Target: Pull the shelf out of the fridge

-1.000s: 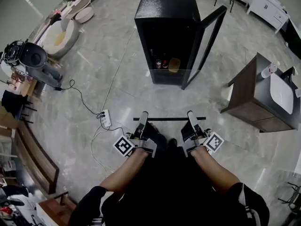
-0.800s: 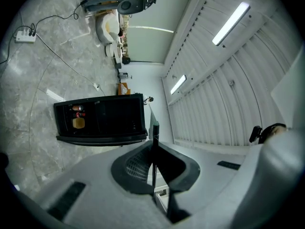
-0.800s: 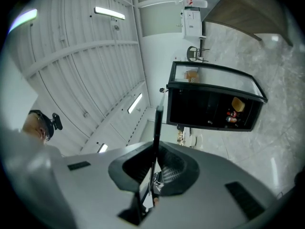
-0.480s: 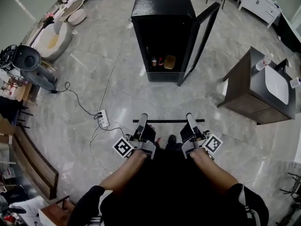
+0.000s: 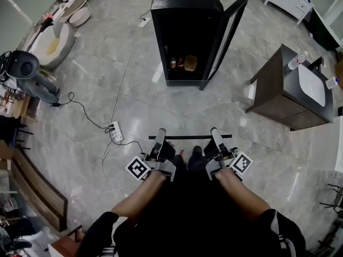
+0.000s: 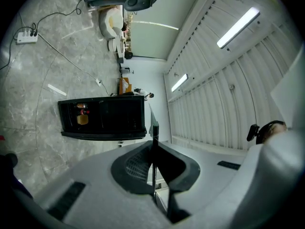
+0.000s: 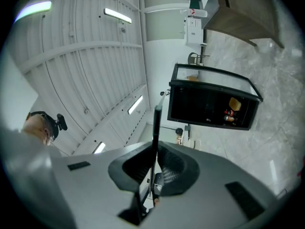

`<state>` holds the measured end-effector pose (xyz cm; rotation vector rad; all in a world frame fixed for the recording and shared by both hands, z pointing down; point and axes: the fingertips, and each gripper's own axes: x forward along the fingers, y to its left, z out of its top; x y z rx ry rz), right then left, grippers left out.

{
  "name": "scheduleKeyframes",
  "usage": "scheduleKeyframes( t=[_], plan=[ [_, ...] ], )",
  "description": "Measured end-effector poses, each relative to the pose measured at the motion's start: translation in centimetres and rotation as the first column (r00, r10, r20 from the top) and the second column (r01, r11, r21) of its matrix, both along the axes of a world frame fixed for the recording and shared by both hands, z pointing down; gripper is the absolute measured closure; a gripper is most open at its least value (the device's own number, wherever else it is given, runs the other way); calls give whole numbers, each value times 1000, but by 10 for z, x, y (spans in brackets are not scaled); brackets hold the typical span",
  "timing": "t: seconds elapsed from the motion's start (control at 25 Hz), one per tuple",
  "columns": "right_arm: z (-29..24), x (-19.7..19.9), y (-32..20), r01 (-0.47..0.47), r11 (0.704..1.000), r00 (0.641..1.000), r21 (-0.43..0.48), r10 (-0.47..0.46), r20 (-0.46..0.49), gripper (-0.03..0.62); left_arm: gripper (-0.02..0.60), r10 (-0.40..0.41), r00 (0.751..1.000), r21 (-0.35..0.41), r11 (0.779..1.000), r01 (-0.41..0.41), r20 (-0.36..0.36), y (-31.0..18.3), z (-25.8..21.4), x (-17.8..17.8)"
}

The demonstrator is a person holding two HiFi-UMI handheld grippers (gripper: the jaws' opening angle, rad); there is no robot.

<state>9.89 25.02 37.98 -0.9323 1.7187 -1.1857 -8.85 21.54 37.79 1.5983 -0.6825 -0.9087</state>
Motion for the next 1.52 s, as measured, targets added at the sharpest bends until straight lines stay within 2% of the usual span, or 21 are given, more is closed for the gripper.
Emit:
scheduleKeyframes(
  t=[0.52, 0.76, 1.16, 1.52],
  plan=[
    [6, -24, 18, -20, 1000, 1000, -1, 20, -17, 559, 552, 30, 1000, 4, 1000, -30, -4, 13, 7, -23],
    [9, -26, 19, -19, 1000, 1000, -6, 19, -16, 559, 552, 33, 999, -6, 999, -33, -9, 13, 12, -24],
    [10, -25, 16, -17, 1000, 999, 1, 17, -38, 559, 552, 30, 999, 20, 999, -31, 11, 8, 10, -25],
    [13, -24, 15, -19, 1000, 999, -8, 19, -32, 559, 552, 20, 1000, -1, 1000, -20, -15, 8, 16, -23]
  ],
)
